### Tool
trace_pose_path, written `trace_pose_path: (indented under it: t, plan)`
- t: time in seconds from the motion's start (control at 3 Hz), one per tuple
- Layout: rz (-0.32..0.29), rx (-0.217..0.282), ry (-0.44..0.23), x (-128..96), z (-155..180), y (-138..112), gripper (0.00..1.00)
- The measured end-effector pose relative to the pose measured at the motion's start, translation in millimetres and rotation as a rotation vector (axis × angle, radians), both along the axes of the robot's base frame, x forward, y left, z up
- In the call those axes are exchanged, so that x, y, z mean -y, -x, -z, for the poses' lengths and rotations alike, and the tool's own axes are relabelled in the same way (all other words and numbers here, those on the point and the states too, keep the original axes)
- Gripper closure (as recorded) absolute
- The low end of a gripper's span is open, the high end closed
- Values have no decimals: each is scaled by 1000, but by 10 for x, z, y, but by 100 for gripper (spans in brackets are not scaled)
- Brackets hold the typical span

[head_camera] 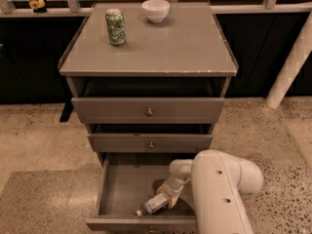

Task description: Pick blue plastic bottle from bottom drawer and place on counter

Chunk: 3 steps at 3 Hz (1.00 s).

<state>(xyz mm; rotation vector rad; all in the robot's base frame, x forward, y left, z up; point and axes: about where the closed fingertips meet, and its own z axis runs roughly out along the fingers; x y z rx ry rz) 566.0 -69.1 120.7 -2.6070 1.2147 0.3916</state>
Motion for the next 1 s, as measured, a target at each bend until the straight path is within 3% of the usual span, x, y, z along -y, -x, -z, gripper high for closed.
trace_pose_path:
  t: [0.33,0.67,1.0]
  plan:
    - [45,184,65,272,-602,-395,100]
    - [-26,395,181,511,-1360,-903,100]
    - [-47,487,227,733,-1769,-1082,100]
